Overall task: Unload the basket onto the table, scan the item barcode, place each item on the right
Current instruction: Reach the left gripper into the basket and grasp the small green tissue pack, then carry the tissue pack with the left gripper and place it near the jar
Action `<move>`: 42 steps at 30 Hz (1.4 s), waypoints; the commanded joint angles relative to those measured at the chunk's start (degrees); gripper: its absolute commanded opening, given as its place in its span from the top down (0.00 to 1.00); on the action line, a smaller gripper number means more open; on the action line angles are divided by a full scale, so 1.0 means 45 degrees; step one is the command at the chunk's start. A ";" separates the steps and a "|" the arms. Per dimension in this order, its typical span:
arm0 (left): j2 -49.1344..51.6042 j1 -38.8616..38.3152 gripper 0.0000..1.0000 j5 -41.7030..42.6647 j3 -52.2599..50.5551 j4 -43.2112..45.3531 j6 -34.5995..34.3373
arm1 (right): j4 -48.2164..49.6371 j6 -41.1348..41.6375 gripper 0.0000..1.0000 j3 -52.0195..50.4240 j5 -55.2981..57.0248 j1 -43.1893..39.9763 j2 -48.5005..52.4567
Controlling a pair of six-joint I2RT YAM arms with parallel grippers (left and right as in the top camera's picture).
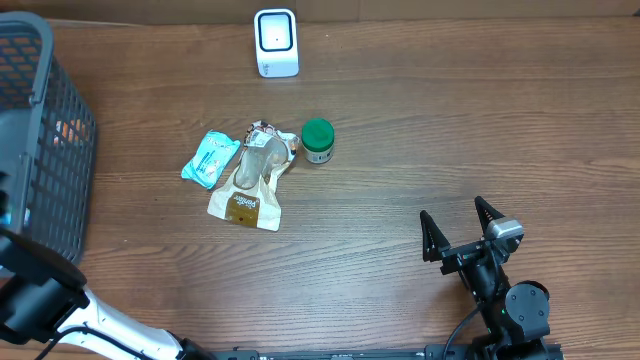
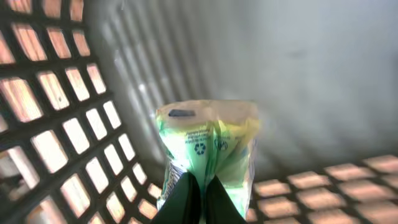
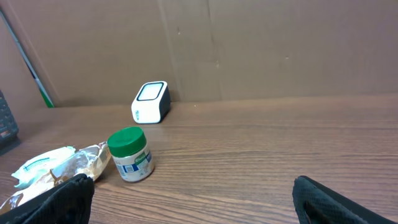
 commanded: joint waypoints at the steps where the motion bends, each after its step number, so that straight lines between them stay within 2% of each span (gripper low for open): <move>1: -0.0155 0.0034 0.96 0.1588 0.3099 -0.1107 0.0204 | 0.0039 -0.0015 0.00 -0.0131 0.0015 -0.0063 -0.0092; 5: -0.0427 -0.0005 0.96 0.3682 0.5761 -0.2089 0.0272 | 0.0039 -0.0015 0.00 -0.0131 0.0010 -0.0063 -0.0092; 12: -0.2283 -0.1069 0.96 0.6455 0.6513 -0.2157 0.1107 | 0.0039 -0.0010 0.00 -0.0131 0.0015 -0.0063 -0.0092; 13: -0.2545 -0.1423 0.96 0.6615 0.6513 -0.2244 0.1321 | 0.0039 -0.0010 0.00 -0.0131 0.0010 -0.0063 -0.0092; 14: -0.3065 -0.2633 0.96 0.6630 0.6509 -0.2584 0.1860 | 0.0039 -0.0015 0.00 -0.0131 0.0010 -0.0063 -0.0092; 19: -0.3152 -0.5867 0.96 0.5974 0.6256 -0.3434 0.3016 | 0.0039 -0.0015 0.00 -0.0131 0.0015 -0.0063 -0.0092; 25: -0.3133 -1.0409 0.96 0.4784 0.3735 -0.3079 0.3385 | 0.0039 -0.0015 0.00 -0.0131 0.0015 -0.0063 -0.0092; 31: -0.3133 -1.3673 0.96 0.4284 0.0155 -0.1496 0.3201 | 0.0039 -0.0010 0.00 -0.0131 0.0015 -0.0063 -0.0092; 36: -0.3133 -1.5654 0.96 0.3405 -0.3317 0.0903 0.1622 | 0.0039 -0.0010 0.00 -0.0131 0.0010 -0.0063 -0.0092; 42: -0.3133 -1.6869 0.95 0.3230 -0.6246 0.3891 0.0631 | 0.0039 -0.0015 0.00 -0.0131 0.0015 -0.0063 -0.0092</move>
